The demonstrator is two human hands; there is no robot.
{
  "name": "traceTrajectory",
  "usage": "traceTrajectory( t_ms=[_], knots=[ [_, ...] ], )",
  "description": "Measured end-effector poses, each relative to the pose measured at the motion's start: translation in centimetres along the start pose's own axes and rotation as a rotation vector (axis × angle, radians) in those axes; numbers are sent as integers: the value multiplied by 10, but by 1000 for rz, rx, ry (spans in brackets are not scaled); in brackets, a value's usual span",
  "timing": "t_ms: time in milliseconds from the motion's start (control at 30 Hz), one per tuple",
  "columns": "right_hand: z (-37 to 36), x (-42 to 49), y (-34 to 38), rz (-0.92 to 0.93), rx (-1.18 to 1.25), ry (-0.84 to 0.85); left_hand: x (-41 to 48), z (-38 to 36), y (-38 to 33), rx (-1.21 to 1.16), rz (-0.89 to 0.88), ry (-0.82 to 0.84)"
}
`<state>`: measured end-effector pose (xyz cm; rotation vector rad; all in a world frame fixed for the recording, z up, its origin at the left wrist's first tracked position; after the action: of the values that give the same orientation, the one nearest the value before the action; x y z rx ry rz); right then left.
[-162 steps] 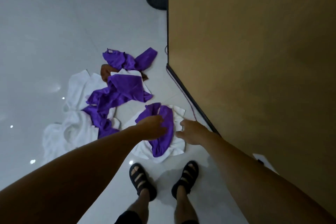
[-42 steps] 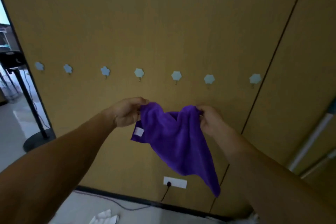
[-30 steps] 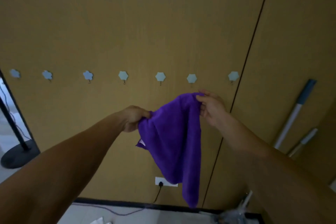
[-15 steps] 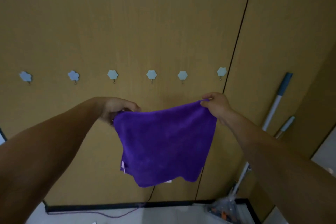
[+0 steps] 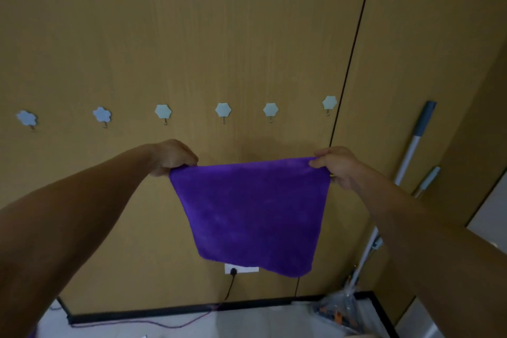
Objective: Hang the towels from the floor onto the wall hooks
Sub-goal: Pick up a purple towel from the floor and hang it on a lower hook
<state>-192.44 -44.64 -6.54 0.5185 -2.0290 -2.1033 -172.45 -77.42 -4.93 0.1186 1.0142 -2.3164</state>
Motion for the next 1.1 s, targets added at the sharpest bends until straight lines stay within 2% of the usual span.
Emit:
traceTrajectory(
  t_ms=[133, 267, 433, 500, 600, 800, 867, 967, 1100],
  knots=[
    [-6, -1, -2, -21, -94, 59, -9, -16, -4, 192, 64, 219],
    [-6, -1, -5, -34, -101, 71, -15, -26, -5, 219, 107, 416],
    [-4, -1, 3, 19, 64, 40, -19, -29, -10, 206, 38, 572],
    [-4, -2, 8, 19, 136, 44, -19, -25, -12, 338, 8, 534],
    [-7, -3, 12, -13, 228, 70, -15, -14, -15, 488, -17, 327],
    [-7, -3, 11, -80, 250, 138, 1, 9, -5, 493, 40, -70],
    [-4, -1, 9, -85, 247, 116, 4, 16, 3, 408, 95, -148],
    [4, 4, 6, -44, 229, 16, 8, 20, 15, 67, 150, -170],
    [10, 10, 9, 37, 201, -40, 13, 24, 12, -375, 17, -254]
  ],
)
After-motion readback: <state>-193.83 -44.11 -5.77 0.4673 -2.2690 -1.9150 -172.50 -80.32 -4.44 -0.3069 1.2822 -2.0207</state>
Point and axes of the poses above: each hand's wrist, its own x-axis towards the middle knuckle, its own z-axis out of the back of the hand, y = z × x, the point moved 6 cm from there along x, towards the middle knuckle, and after that the axes turned 14 degrees about x, right-handed, at the moved point
